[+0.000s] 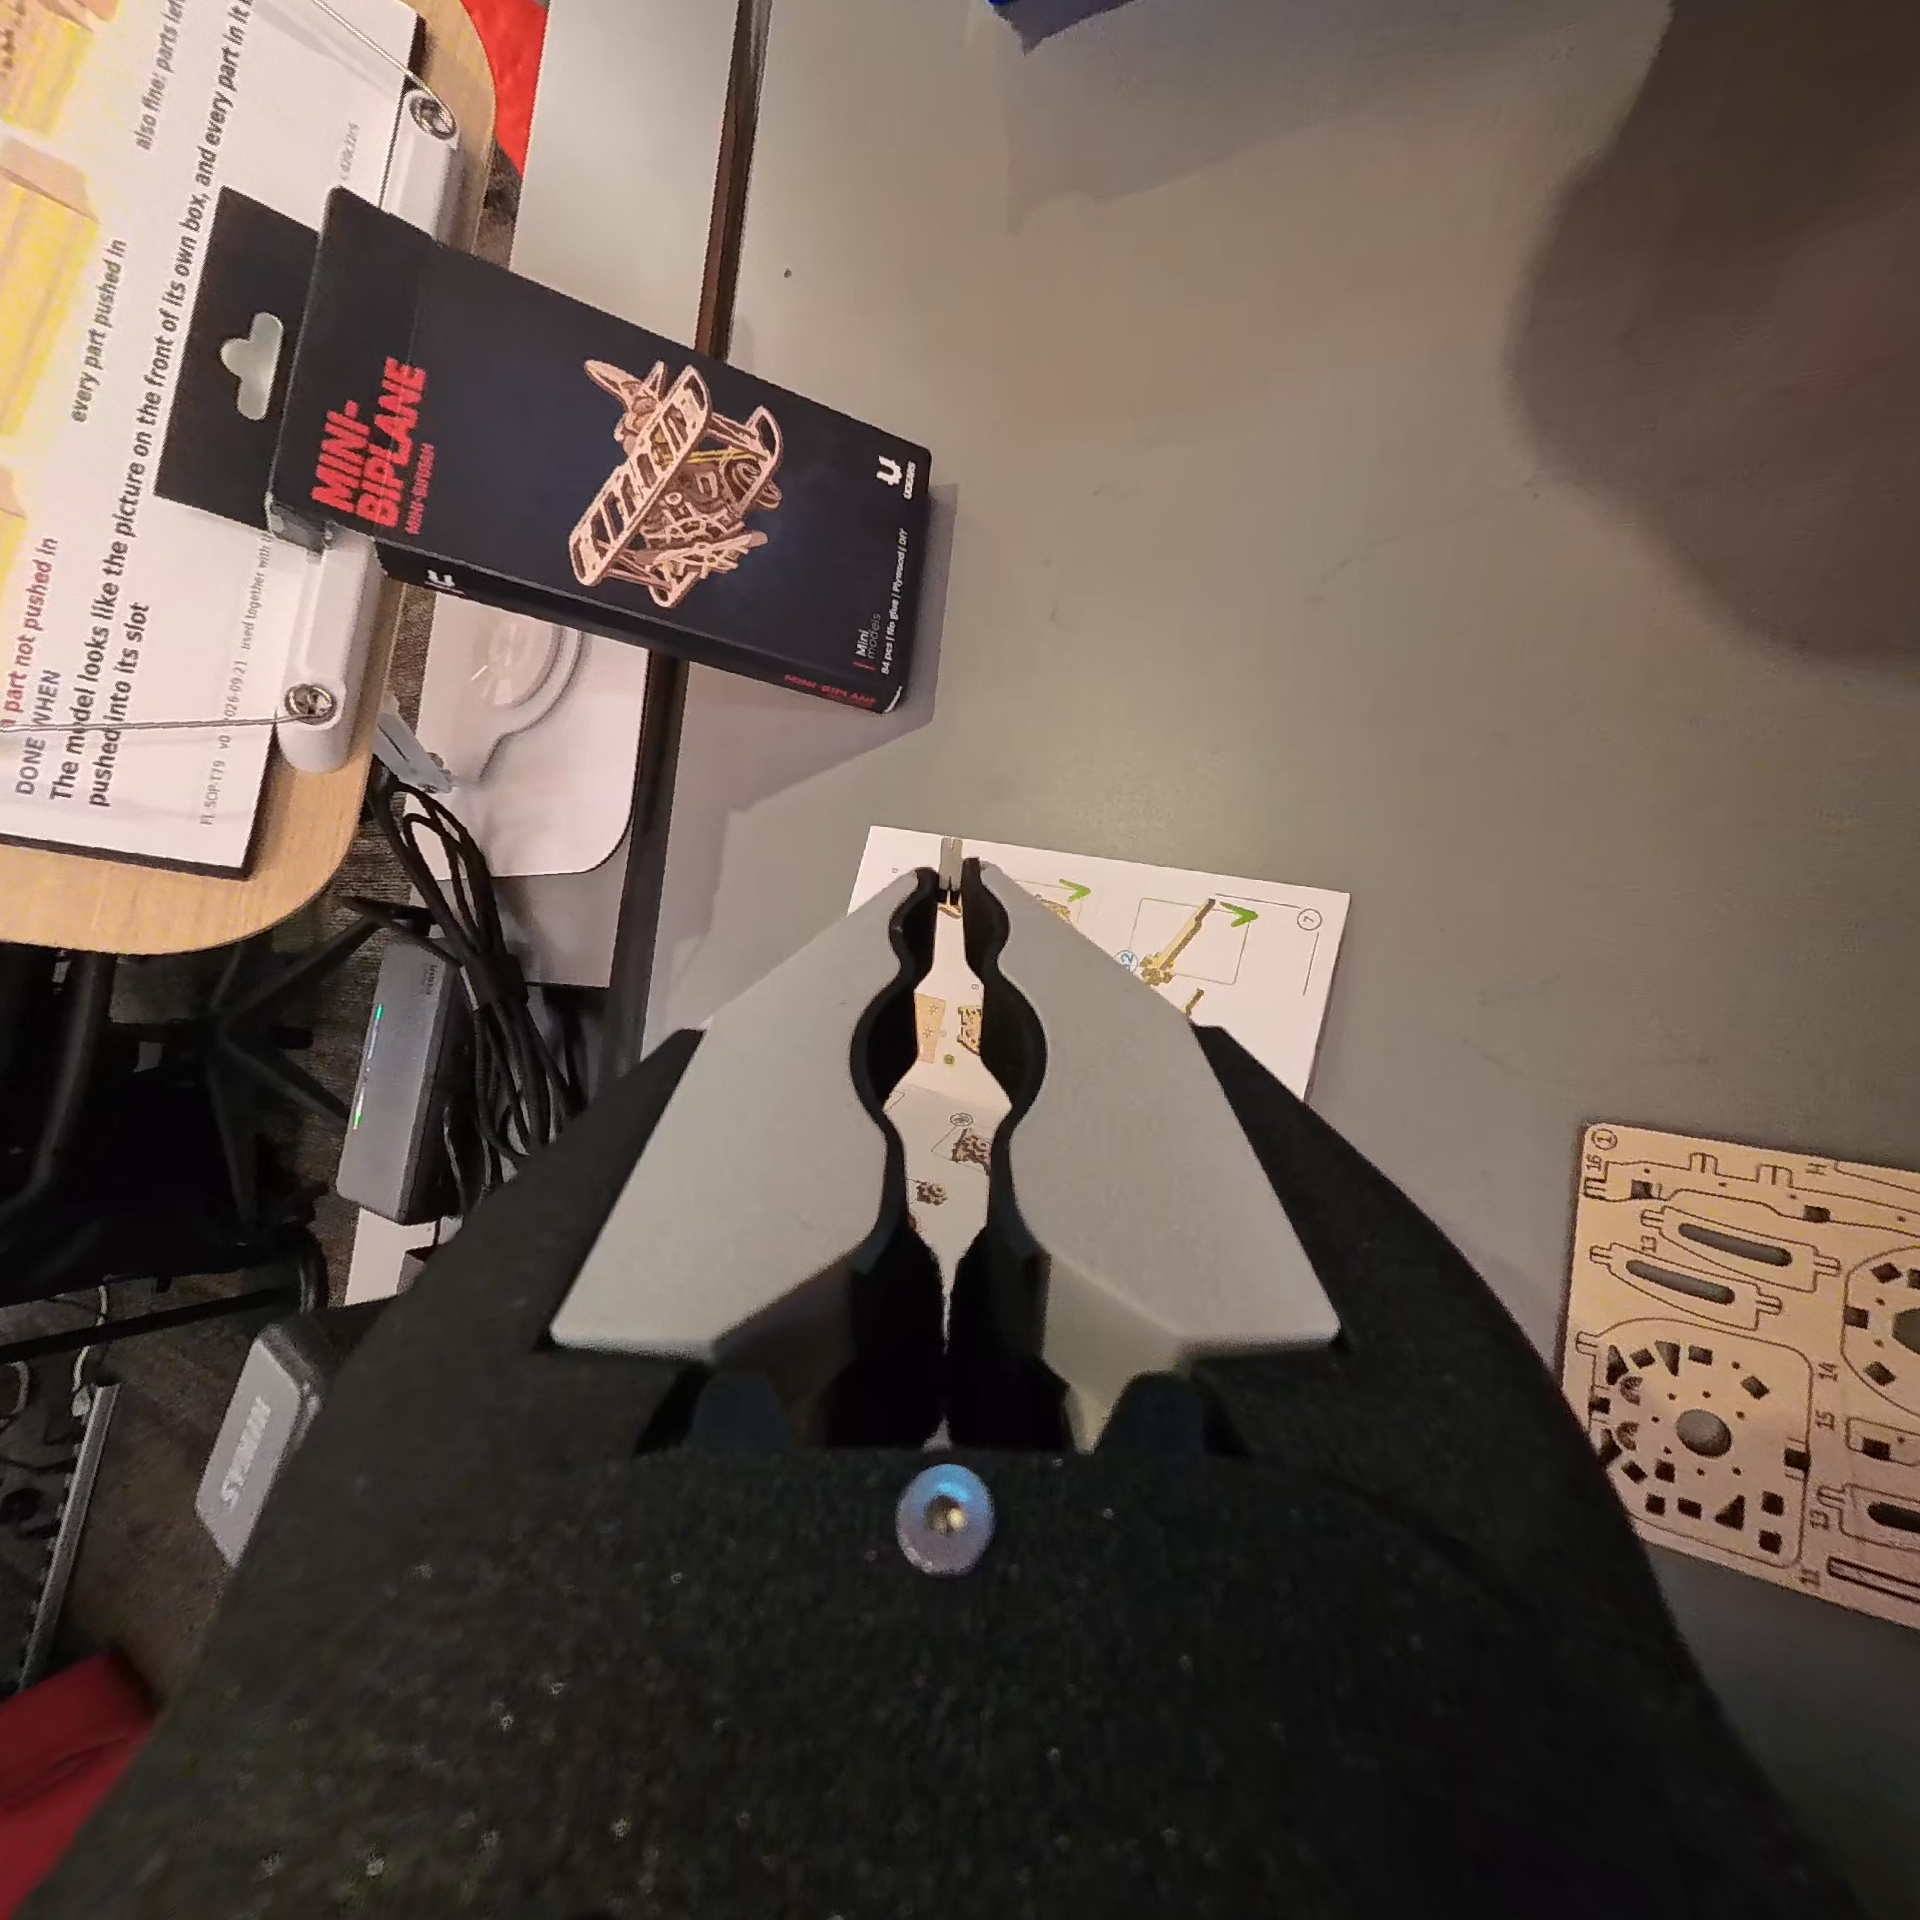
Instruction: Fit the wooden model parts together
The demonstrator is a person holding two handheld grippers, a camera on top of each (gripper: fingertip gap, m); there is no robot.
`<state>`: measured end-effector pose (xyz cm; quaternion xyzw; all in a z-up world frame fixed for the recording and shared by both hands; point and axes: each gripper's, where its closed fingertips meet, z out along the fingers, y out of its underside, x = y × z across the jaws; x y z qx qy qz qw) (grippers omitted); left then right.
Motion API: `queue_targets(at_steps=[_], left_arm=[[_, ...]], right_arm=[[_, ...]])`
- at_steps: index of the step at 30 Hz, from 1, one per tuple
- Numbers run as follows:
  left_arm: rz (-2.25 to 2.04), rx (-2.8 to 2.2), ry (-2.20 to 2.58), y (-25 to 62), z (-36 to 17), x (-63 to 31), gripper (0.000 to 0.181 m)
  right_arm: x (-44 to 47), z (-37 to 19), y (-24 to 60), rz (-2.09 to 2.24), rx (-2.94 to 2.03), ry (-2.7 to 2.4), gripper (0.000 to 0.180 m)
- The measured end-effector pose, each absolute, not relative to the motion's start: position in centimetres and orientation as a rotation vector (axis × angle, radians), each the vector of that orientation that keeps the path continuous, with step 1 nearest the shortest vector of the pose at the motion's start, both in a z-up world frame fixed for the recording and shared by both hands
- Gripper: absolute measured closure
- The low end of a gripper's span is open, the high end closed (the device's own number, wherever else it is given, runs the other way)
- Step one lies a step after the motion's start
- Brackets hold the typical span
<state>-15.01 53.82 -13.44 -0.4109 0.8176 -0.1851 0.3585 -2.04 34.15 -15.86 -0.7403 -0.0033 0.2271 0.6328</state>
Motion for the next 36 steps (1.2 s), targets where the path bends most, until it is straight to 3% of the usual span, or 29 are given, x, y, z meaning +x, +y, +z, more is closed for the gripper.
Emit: queue_targets(at_steps=[36], left_arm=[[-0.523,-1.107,2.143,53.5,-14.8,-14.7,0.178]], right_arm=[[-2.0,-15.9,34.2,0.521,-1.695,-0.004,0.166]])
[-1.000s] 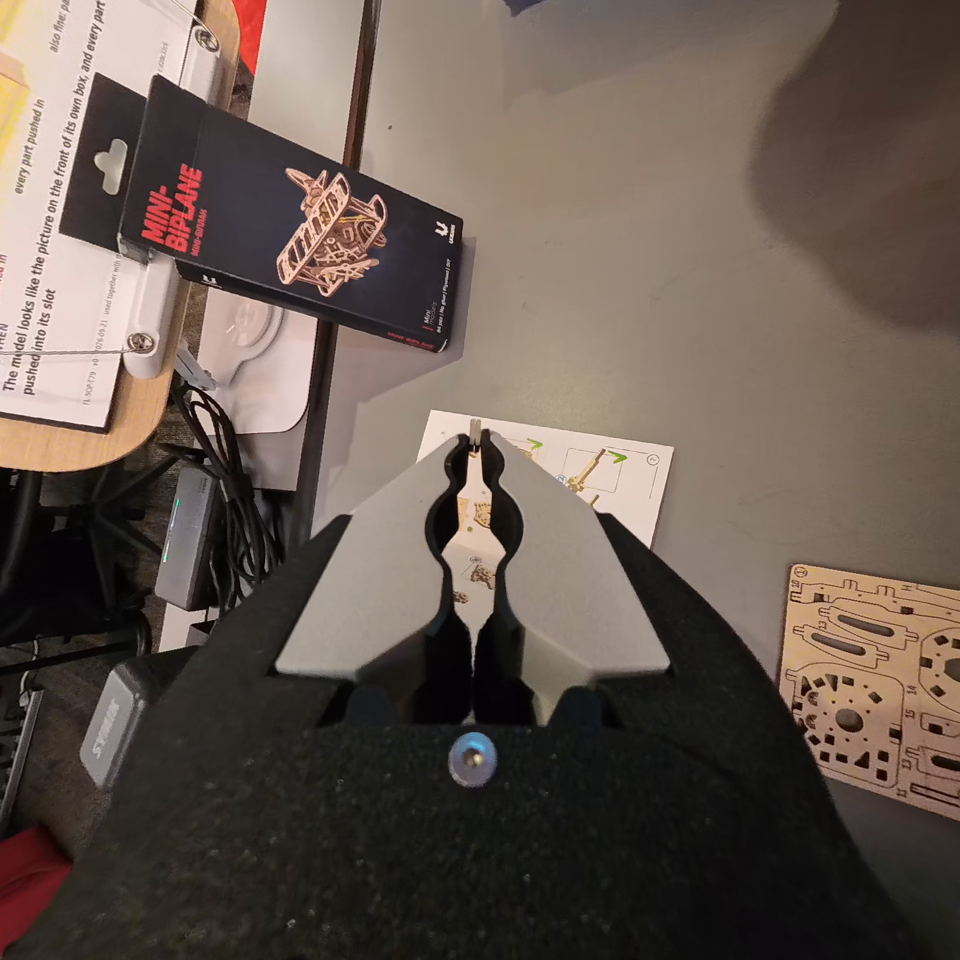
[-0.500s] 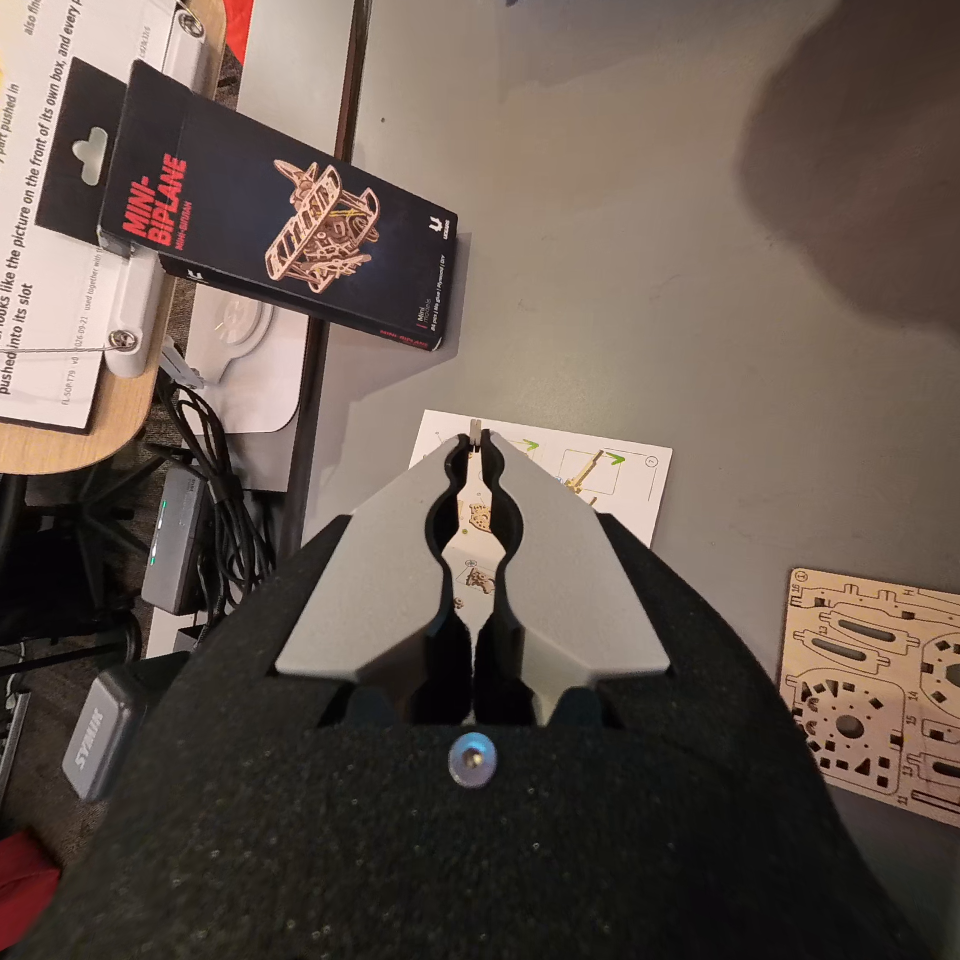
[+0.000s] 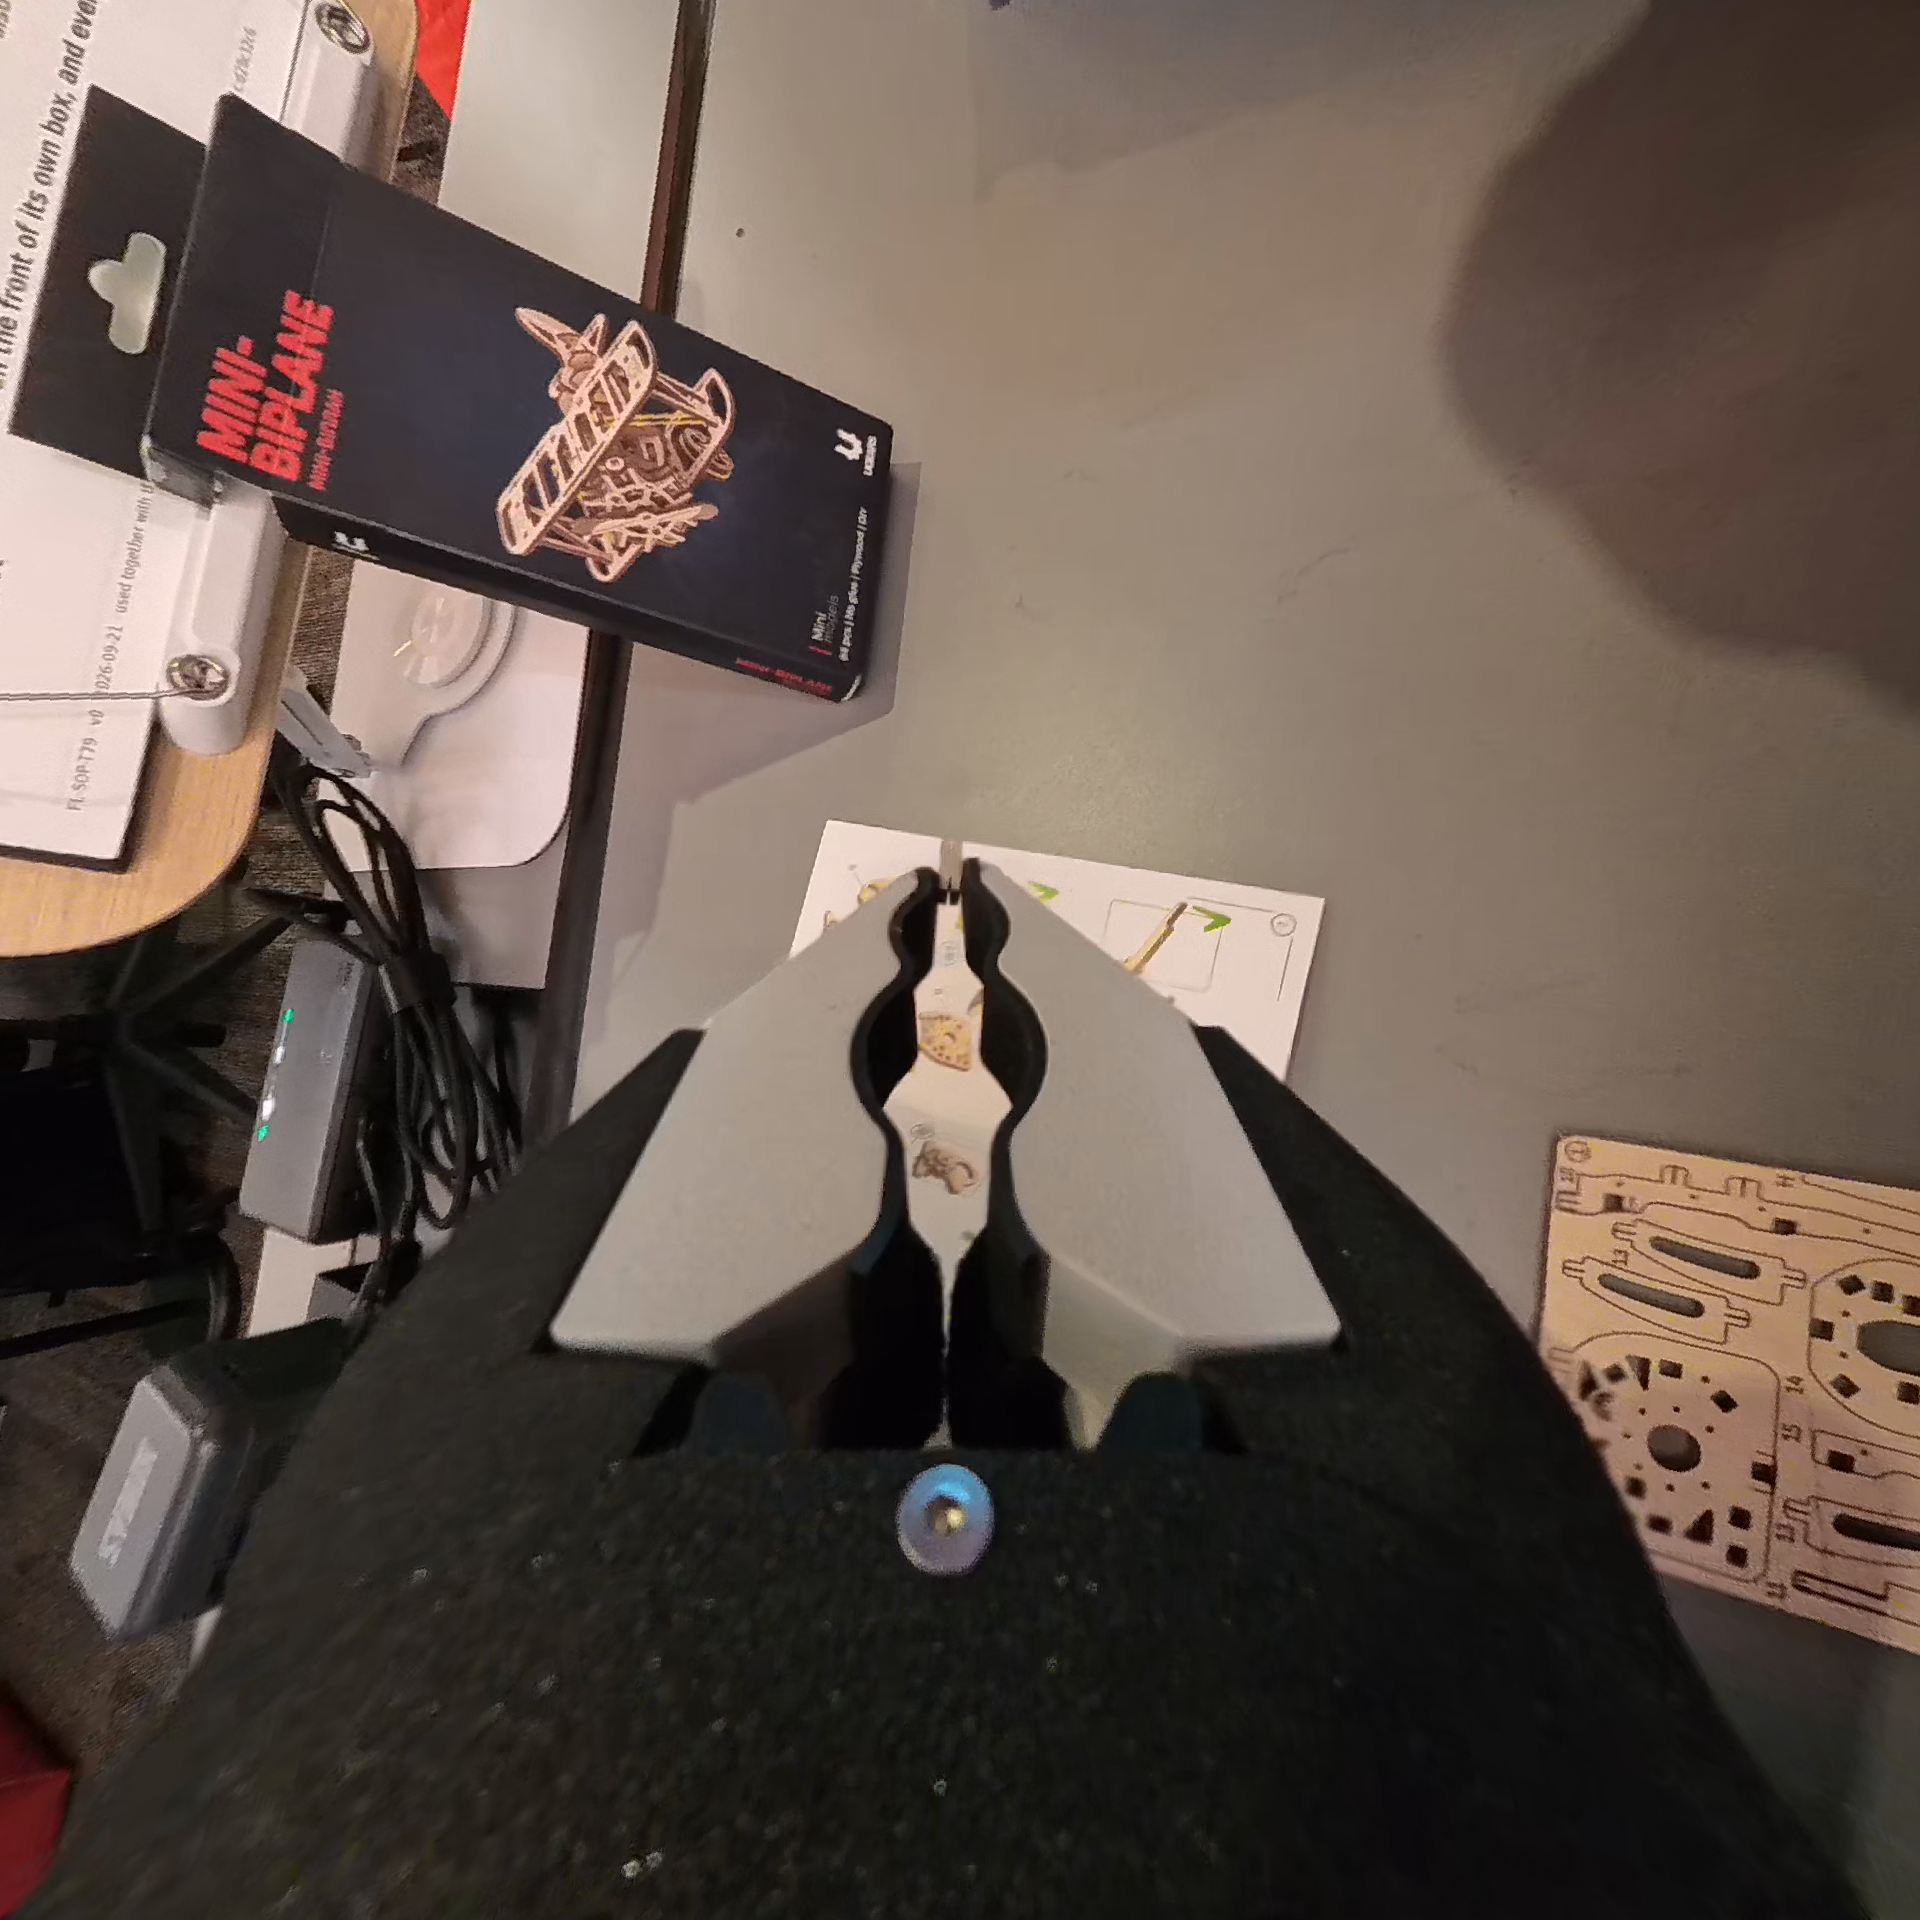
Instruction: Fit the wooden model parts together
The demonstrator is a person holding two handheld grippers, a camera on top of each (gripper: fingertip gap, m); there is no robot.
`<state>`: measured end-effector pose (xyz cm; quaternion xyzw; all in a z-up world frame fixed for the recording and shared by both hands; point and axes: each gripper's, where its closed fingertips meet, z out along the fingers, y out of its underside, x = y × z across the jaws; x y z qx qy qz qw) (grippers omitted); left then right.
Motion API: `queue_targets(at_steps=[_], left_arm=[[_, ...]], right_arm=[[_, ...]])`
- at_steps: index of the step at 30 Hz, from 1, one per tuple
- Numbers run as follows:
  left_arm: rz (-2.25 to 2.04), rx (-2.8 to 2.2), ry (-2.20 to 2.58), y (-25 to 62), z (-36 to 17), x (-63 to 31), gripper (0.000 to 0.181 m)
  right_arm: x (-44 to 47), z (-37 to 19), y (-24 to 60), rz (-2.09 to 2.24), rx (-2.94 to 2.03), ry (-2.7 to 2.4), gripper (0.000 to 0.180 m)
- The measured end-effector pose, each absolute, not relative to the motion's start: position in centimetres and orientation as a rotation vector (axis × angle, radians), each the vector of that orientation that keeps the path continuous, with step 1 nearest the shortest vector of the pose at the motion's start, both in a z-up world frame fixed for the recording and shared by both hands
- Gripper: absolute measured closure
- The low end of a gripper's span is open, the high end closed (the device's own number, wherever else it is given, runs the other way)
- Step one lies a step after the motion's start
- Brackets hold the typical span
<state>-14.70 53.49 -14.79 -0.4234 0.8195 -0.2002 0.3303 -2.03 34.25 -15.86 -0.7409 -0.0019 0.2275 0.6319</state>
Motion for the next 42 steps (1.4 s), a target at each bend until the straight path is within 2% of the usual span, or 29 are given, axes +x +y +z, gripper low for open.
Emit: queue_targets(at_steps=[7,18,42], left_arm=[[-0.698,-1.131,2.289,48.4,-16.7,-13.9,0.179],[-0.612,-1.265,2.201,51.4,-17.3,-13.3,0.179],[-0.591,-1.247,2.202,51.8,-17.4,-13.5,0.178]], right_arm=[[-2.0,-15.9,34.3,0.521,-1.696,-0.004,0.166],[-2.0,-15.8,34.3,0.522,-1.695,-0.005,0.166],[-2.0,-15.9,34.3,0.522,-1.696,0.0,0.166]])
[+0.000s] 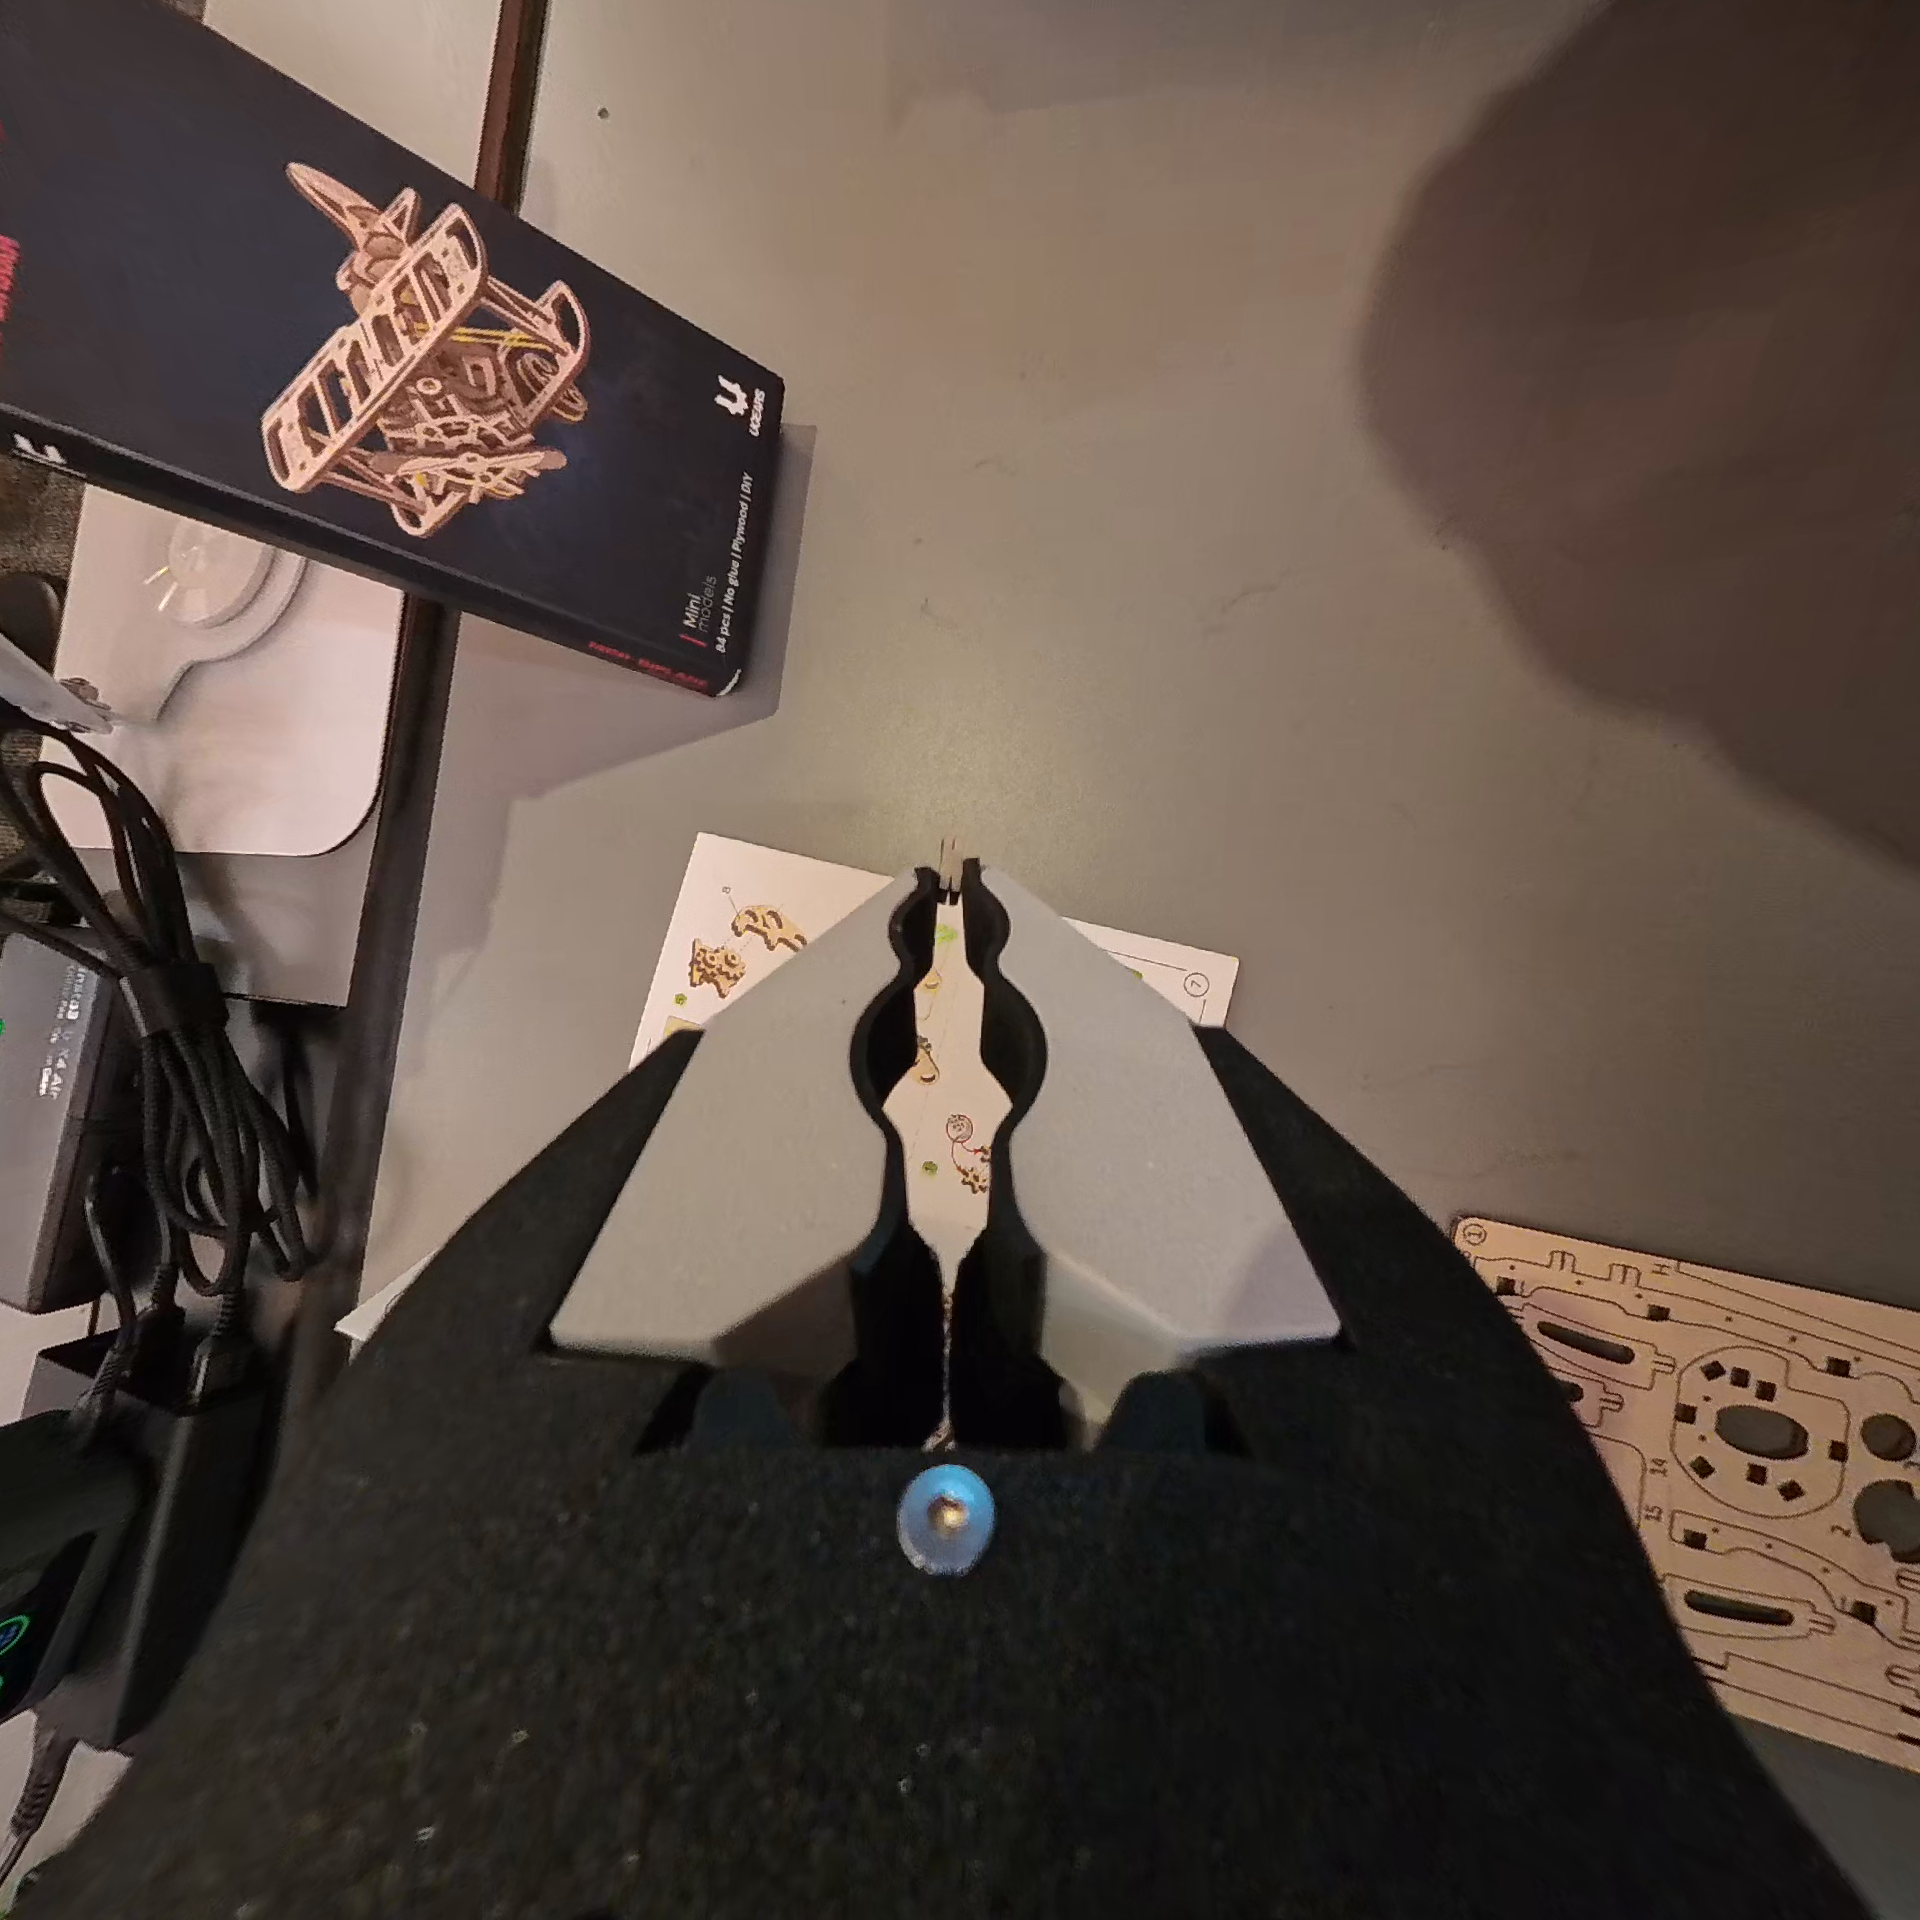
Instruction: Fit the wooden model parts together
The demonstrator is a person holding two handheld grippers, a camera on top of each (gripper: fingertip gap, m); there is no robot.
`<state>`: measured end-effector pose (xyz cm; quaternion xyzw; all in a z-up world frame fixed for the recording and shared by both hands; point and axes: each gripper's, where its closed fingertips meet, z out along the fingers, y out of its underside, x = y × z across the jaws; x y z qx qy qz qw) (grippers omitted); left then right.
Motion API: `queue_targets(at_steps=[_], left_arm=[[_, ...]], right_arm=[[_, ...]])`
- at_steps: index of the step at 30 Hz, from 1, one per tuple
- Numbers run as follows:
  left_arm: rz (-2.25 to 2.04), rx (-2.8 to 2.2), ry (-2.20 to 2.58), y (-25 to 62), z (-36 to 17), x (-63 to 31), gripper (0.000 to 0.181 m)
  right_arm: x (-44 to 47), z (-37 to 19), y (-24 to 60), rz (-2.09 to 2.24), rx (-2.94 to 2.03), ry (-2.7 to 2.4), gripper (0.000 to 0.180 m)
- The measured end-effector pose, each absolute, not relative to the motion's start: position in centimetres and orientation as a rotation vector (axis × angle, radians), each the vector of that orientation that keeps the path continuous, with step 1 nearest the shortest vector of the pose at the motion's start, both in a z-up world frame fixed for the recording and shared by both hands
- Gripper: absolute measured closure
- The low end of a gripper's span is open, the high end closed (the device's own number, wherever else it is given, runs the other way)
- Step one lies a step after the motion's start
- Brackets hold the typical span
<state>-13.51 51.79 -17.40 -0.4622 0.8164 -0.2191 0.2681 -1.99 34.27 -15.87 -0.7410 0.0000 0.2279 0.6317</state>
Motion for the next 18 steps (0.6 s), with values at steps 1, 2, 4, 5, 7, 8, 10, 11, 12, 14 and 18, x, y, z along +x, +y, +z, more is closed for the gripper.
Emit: queue_targets(at_steps=[1,2,4,5,7,8,10,11,12,14,18], left_arm=[[-0.591,-1.248,2.202,51.82,-17.43,-13.51,0.179],[-0.592,-1.249,2.202,51.84,-17.45,-13.51,0.178],[-0.594,-1.252,2.202,51.87,-17.51,-13.49,0.179],[-0.594,-1.253,2.203,51.9,-17.55,-13.48,0.179],[-0.594,-1.253,2.206,51.9,-17.65,-13.48,0.179],[-0.594,-1.253,2.207,51.93,-17.69,-13.46,0.178],[-0.596,-1.254,2.208,51.93,-17.7,-13.42,0.179],[-0.597,-1.254,2.208,51.93,-17.68,-13.39,0.179],[-0.598,-1.255,2.209,51.95,-17.67,-13.37,0.179],[-0.6,-1.255,2.208,51.96,-17.69,-13.33,0.179],[-0.603,-1.256,2.212,51.9,-17.9,-13.3,0.179]], right_arm=[[-1.99,-15.87,34.27,0.522,-1.696,0.0,0.166],[-1.99,-15.87,34.27,0.522,-1.696,0.0,0.166],[-1.98,-15.88,34.26,0.522,-1.696,0.0,0.166],[-1.98,-15.88,34.26,0.521,-1.696,0.001,0.166],[-1.97,-15.89,34.27,0.521,-1.696,0.001,0.166],[-1.97,-15.89,34.27,0.521,-1.696,0.002,0.166],[-1.97,-15.9,34.27,0.522,-1.696,0.002,0.166],[-1.97,-15.9,34.26,0.522,-1.696,0.002,0.166],[-1.97,-15.89,34.26,0.522,-1.696,0.002,0.166],[-1.97,-15.89,34.26,0.522,-1.696,0.002,0.166],[-1.96,-15.89,34.25,0.522,-1.696,0.002,0.166]])
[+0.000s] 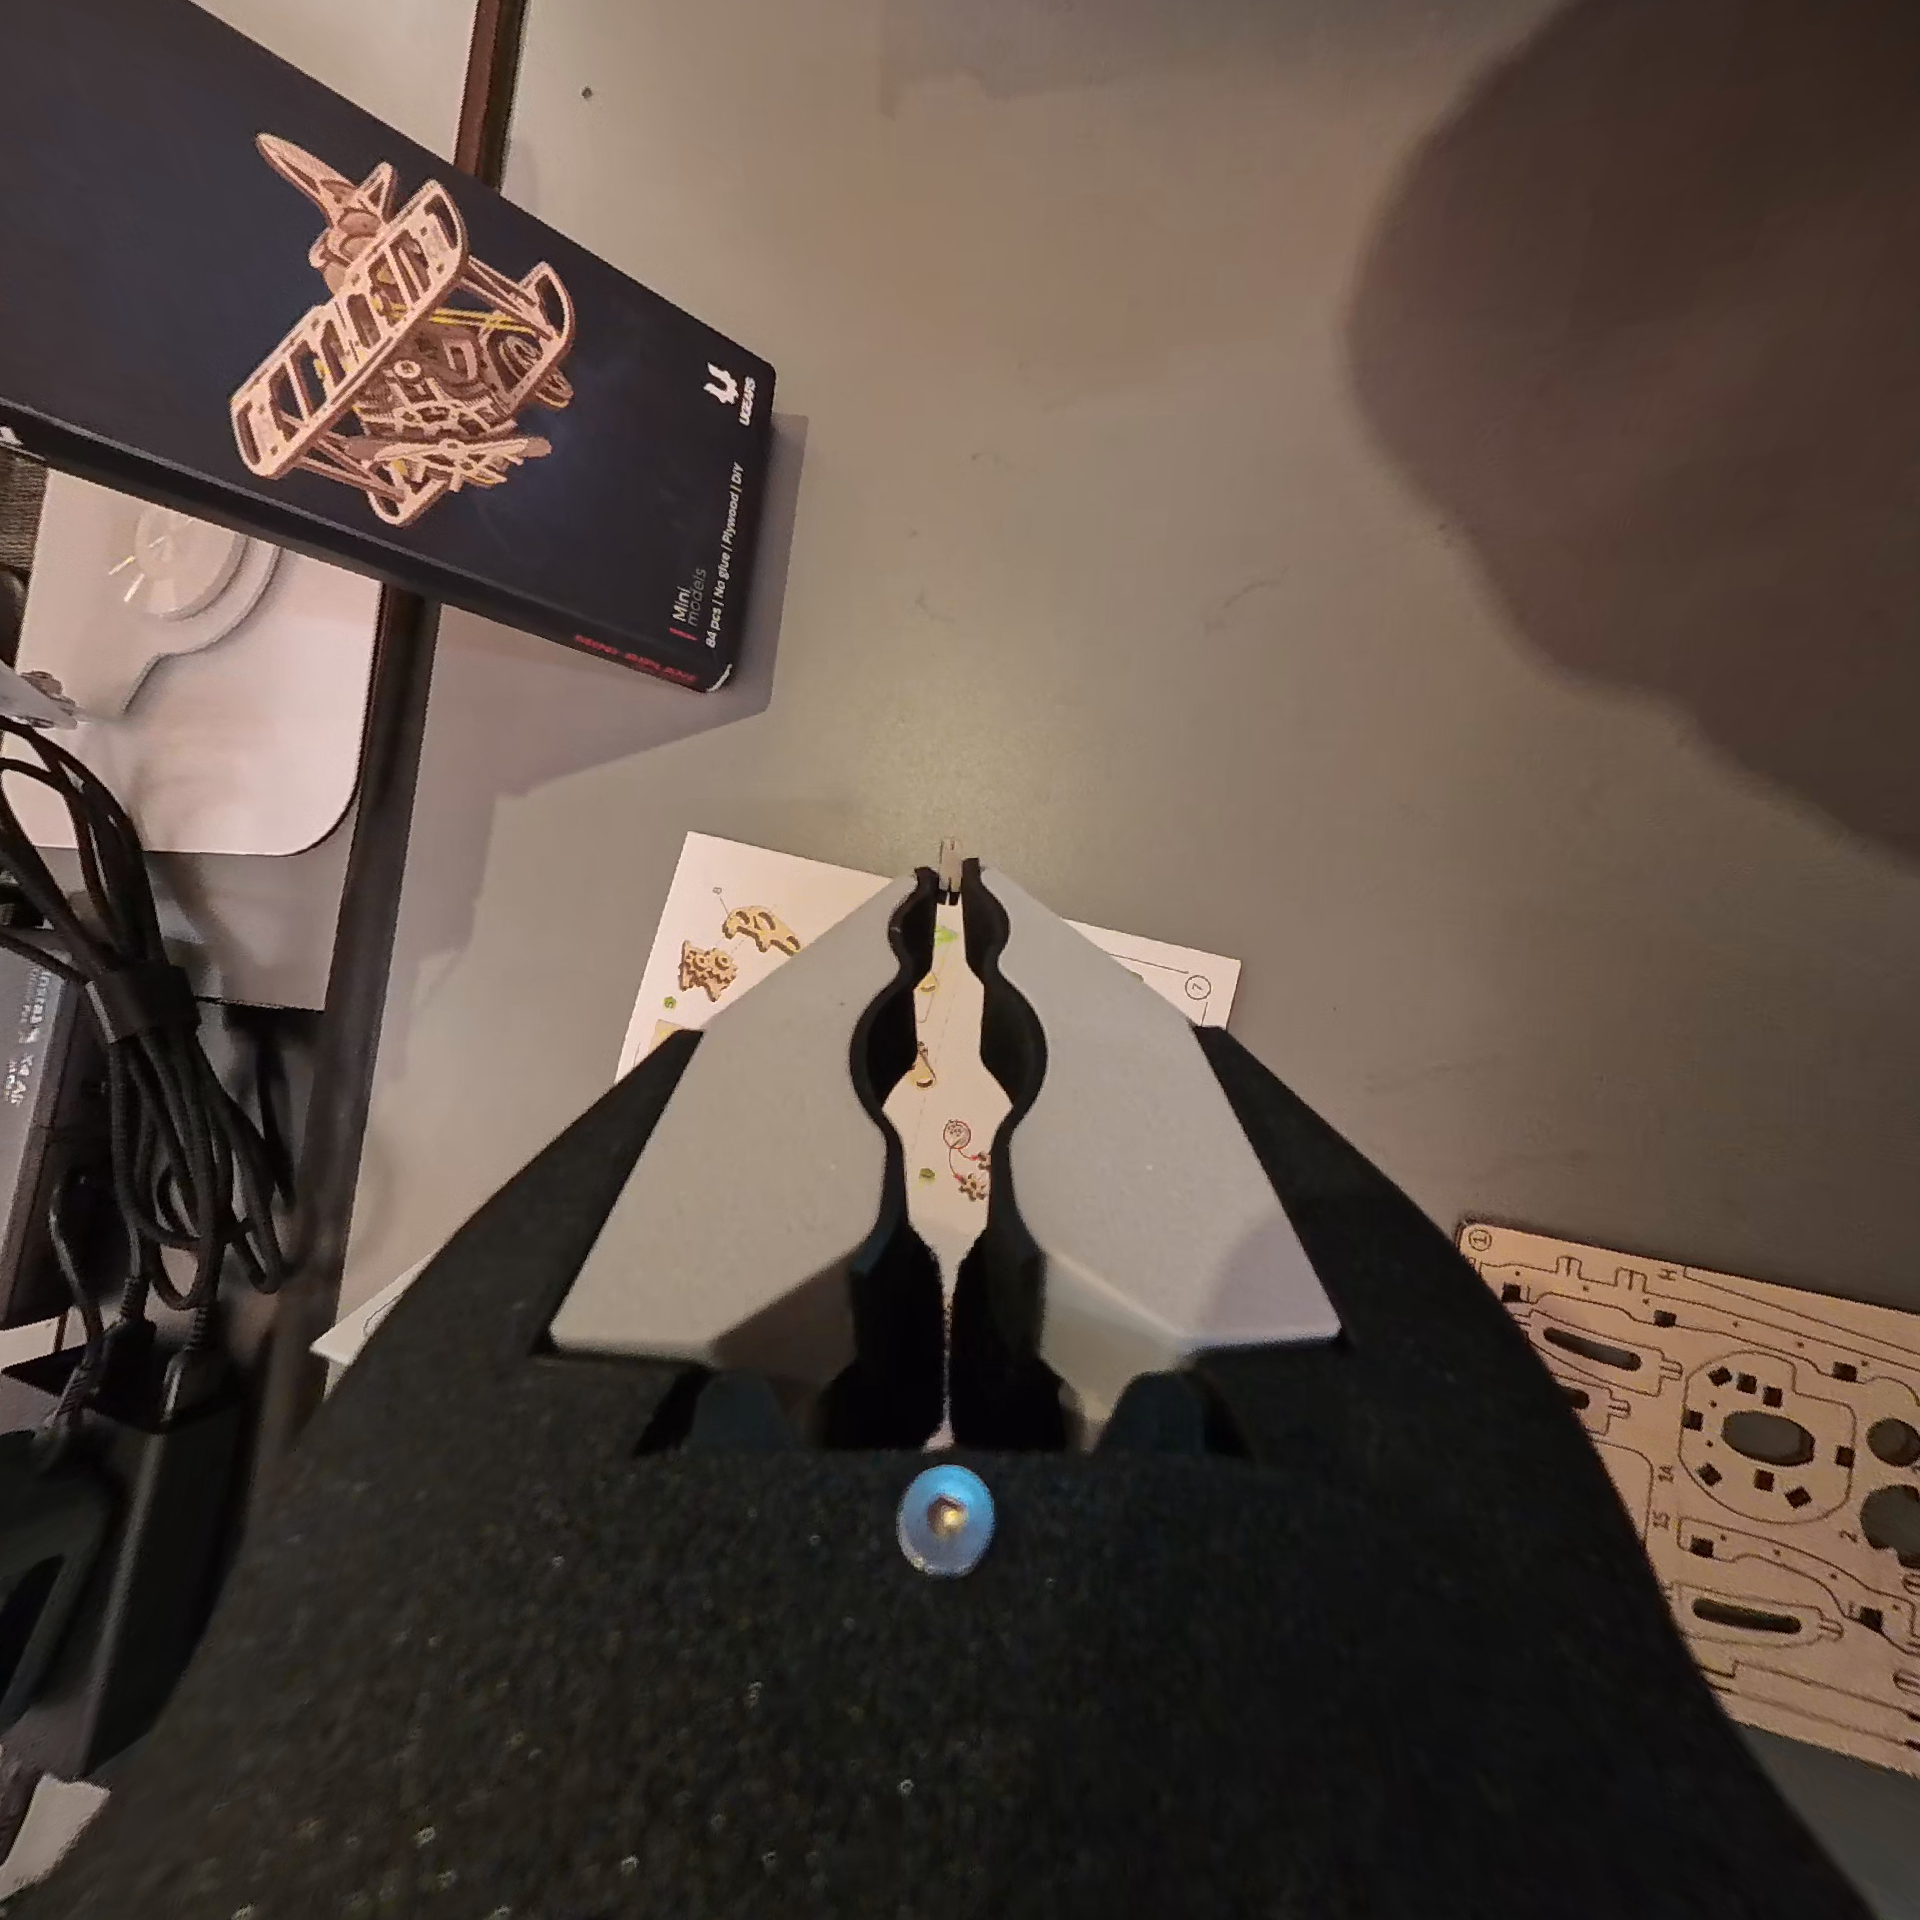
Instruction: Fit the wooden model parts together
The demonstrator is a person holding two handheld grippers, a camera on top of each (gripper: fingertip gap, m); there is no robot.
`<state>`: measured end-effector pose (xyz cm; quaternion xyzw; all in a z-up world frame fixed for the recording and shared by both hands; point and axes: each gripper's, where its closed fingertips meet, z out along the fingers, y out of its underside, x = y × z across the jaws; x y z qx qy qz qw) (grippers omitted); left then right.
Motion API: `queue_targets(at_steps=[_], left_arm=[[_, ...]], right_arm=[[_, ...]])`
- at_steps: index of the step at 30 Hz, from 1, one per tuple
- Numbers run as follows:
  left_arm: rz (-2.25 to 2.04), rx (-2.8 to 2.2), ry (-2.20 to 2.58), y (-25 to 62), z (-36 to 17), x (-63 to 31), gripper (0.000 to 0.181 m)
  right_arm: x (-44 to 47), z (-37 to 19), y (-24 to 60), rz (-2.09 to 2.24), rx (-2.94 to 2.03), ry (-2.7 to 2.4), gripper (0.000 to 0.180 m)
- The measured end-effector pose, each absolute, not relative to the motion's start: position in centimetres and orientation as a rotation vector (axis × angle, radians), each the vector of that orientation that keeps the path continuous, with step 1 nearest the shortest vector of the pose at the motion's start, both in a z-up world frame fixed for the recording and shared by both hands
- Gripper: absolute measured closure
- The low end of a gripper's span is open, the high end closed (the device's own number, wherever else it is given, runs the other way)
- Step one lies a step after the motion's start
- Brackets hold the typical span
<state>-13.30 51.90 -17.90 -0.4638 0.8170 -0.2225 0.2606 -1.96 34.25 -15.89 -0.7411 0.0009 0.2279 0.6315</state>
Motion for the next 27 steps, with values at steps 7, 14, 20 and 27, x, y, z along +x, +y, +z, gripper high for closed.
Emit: queue_targets(at_steps=[7,14,20,27], left_arm=[[-0.607,-1.257,2.214,51.9,-18.1,-13.2,0.179],[-0.61,-1.253,2.207,51.8,-17.8,-13.2,0.179],[-0.612,-1.242,2.201,51.6,-17.4,-13.3,0.179],[-0.631,-1.255,2.167,50.8,-16.2,-13.7,0.179]], right_arm=[[-2.0,-15.9,34.2,0.521,-1.696,0.003,0.166],[-1.9,-15.9,34.2,0.521,-1.697,0.003,0.166],[-2.0,-15.9,34.2,0.522,-1.696,0.002,0.166],[-2.0,-15.9,34.2,0.519,-1.693,-0.002,0.166]])
